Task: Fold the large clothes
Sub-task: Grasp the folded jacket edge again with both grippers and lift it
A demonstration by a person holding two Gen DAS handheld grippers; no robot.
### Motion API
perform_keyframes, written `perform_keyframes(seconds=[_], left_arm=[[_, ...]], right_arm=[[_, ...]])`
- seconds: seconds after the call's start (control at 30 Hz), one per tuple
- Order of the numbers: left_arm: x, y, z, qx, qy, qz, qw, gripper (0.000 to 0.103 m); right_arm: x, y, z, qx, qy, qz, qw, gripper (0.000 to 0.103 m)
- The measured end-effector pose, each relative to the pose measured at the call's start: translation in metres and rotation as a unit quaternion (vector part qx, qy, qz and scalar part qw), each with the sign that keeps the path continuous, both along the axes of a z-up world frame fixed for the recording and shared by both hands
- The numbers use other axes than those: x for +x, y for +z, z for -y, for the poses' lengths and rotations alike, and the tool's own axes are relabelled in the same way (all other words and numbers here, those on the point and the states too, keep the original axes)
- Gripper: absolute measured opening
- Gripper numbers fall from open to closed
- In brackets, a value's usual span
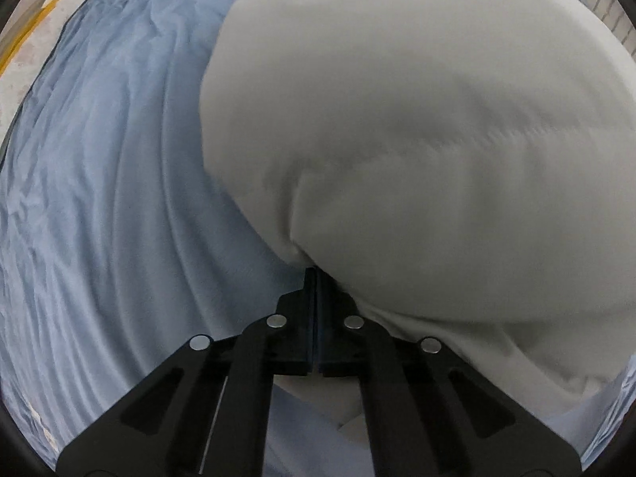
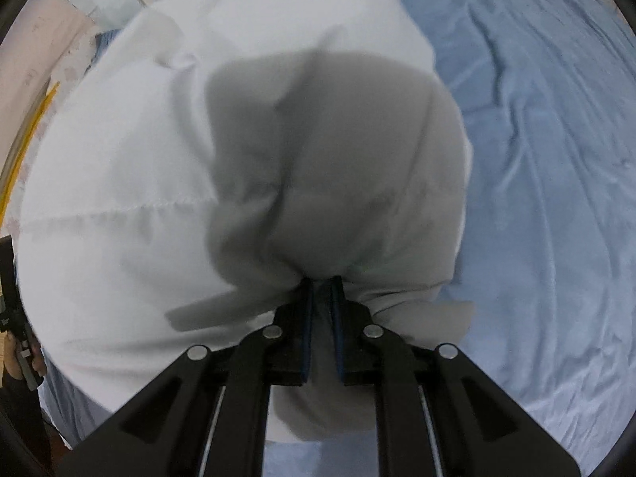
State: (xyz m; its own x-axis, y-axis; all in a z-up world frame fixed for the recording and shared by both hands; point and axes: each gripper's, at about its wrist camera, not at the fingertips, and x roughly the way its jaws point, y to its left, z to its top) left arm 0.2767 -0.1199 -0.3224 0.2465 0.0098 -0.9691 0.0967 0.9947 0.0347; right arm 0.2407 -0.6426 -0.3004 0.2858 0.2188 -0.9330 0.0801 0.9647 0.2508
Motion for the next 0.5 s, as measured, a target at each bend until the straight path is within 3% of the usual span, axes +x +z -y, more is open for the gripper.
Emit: perform_keyframes(seconds=[0.27,0.33,0.37,0.43,0.47,0.5], left_arm=[[-0.003,0.006,0.016,-0.008,0.013,0.007,0.9999,0.0],[-0.011,0.019,-0.009,-0.005,0.019,0.025,0.9995,0.003],[-0.021,0.03,-0.01,0.006,0.018,0.046,0.9988,0.008],[-0.036,0.049,-0.009,0.017,0.016,0.083,0.9963,0.055],[-0.045,0.062,-0.01,0.022,0.019,0.108,0.9938,0.064],[-0.053,0.073,-0.01,0.022,0.024,0.131,0.9909,0.076]], right_arm=[[-0.008,0.004,-0.014,-0.036,0.008,0.019,0.999,0.011],[-0.024,0.017,-0.01,-0.044,0.0,0.043,0.998,0.011],[-0.034,0.026,-0.006,-0.044,-0.006,0.06,0.997,0.022],[-0.055,0.043,0.002,-0.033,-0.014,0.106,0.994,0.054],[-0.068,0.053,0.006,-0.042,-0.026,0.139,0.989,0.094],[-0.071,0.058,0.013,-0.055,-0.036,0.158,0.985,0.101]])
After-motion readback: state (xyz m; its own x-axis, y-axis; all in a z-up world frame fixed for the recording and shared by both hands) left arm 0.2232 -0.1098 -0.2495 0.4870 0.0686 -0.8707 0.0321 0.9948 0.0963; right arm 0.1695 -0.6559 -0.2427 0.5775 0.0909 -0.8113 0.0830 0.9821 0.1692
